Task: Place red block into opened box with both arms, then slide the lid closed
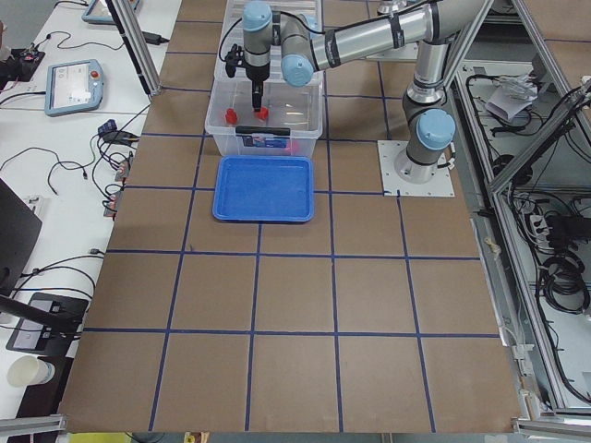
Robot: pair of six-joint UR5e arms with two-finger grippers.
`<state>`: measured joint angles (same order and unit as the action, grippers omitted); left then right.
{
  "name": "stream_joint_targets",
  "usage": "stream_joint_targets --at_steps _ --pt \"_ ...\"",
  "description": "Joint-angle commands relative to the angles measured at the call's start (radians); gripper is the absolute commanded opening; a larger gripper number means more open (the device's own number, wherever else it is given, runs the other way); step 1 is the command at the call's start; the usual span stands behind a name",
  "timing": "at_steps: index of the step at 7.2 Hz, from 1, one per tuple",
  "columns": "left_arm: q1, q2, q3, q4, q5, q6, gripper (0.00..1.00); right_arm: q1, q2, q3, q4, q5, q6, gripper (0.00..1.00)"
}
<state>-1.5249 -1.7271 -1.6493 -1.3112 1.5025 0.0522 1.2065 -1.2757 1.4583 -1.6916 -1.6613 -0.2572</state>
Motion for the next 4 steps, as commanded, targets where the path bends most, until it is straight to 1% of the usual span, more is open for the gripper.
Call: stream_joint_targets --at_steps 1,2,3,4 --pt "-0.001 0.059 0.171 -0.260 0.019 0.001 1.00 -0.022 0.006 0.002 0.003 -0.001 0.006 1.00" --pt "-0.003 0.070 0.216 -0.314 0.040 0.001 1.00 -0.042 0.009 0.004 0.007 0.000 0.007 1.00" --pt "-0.003 0.086 0.226 -0.336 0.092 0.006 1.00 -0.044 0.018 0.016 0.012 0.000 0.001 1.00" --pt "-0.003 0.118 0.206 -0.336 0.090 0.011 1.00 -0.044 0.003 0.040 0.018 0.000 0.007 1.00"
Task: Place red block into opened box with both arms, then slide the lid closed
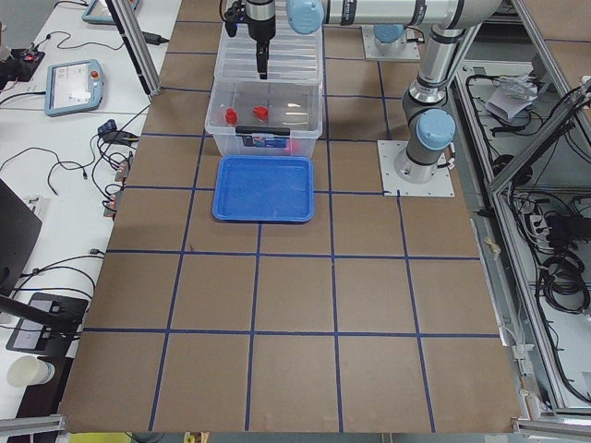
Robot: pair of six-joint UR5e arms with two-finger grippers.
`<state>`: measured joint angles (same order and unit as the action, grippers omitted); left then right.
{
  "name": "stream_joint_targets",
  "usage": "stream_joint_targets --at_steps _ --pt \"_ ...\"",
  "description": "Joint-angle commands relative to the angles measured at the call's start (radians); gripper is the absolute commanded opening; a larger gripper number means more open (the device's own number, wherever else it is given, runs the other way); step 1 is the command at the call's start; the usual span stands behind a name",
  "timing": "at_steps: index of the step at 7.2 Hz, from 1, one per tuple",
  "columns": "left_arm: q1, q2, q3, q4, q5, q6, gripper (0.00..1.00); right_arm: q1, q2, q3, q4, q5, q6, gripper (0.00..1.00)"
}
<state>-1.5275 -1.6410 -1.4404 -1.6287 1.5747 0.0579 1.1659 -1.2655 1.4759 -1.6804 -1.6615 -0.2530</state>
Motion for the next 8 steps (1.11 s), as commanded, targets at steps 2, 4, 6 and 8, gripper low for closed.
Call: stream_joint_targets --at_steps 2,4,6,8 --pt "0.000 0.053 -0.024 -0.010 0.005 0.004 1.00 -0.002 -0.006 0.058 0.004 0.002 -0.006 1.00" --pt "-0.005 0.052 -0.012 0.004 -0.035 0.011 1.00 -0.002 -0.014 0.092 -0.007 0.002 0.003 1.00" --pt "-0.005 0.044 -0.012 0.006 0.018 0.057 1.00 0.004 -0.026 0.092 -0.007 0.011 0.003 1.00" --pt "-0.005 0.044 -0.011 0.006 0.011 0.056 1.00 0.014 -0.041 0.093 -0.002 0.023 0.003 1.00"
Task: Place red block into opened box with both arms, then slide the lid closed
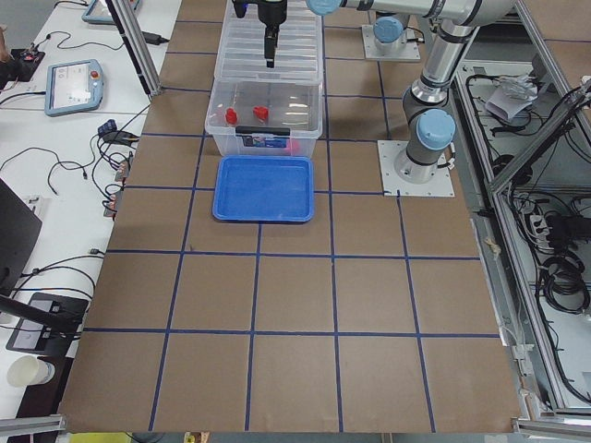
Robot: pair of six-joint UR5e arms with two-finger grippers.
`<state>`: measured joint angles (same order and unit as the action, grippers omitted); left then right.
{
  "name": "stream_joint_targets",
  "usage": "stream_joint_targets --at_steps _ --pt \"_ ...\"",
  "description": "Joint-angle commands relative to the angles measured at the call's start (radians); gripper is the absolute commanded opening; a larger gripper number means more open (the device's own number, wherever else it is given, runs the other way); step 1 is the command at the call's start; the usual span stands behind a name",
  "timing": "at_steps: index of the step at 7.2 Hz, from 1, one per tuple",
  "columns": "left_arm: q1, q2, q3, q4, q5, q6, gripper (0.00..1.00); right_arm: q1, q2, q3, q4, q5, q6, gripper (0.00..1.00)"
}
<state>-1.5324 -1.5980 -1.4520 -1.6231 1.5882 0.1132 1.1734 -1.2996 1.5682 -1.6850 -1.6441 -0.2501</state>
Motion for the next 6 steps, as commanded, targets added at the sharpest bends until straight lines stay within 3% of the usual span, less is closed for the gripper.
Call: stream_joint_targets --at_steps 1,6 --pt "0.000 -0.002 0.001 0.000 -0.010 -0.013 1.00 0.021 -0.004 0.003 0.008 0.009 0.002 1.00" --pt "0.000 0.006 -0.001 -0.001 -0.008 -0.020 1.00 0.127 -0.007 0.001 0.008 0.036 0.119 1.00"
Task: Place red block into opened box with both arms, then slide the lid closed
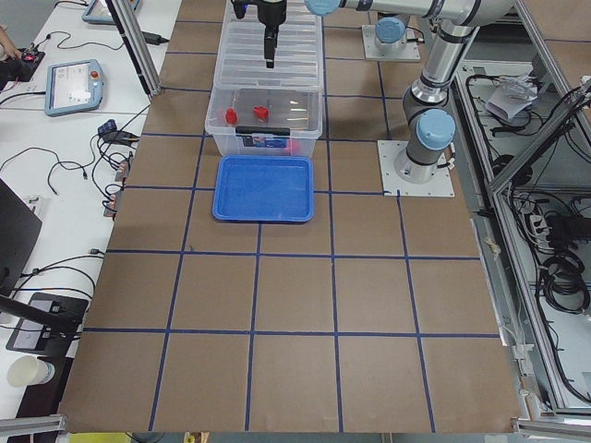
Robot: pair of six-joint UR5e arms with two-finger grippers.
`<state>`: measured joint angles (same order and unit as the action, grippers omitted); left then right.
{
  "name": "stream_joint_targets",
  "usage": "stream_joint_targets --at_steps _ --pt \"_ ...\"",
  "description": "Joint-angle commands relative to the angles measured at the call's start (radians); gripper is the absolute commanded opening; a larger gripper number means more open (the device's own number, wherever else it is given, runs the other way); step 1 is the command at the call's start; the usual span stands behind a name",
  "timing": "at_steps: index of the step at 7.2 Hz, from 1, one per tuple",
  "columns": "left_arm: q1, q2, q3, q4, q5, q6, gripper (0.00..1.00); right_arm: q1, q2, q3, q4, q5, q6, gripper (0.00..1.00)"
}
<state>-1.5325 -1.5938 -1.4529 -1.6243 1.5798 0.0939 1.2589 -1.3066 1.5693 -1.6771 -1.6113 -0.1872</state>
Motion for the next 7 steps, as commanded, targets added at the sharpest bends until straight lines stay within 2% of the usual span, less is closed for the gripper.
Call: stream_joint_targets --at_steps 1,5,7 --pt "0.000 0.002 0.000 0.000 0.000 0.000 1.00 0.065 0.000 0.000 0.000 0.004 0.078 1.00" --pt "0.000 0.003 0.000 0.000 -0.001 0.000 1.00 0.195 0.001 -0.002 -0.010 0.004 0.240 1.00" --pt "0.000 0.005 0.002 0.000 -0.001 0.000 1.00 0.209 0.001 -0.002 -0.012 0.005 0.265 1.00"
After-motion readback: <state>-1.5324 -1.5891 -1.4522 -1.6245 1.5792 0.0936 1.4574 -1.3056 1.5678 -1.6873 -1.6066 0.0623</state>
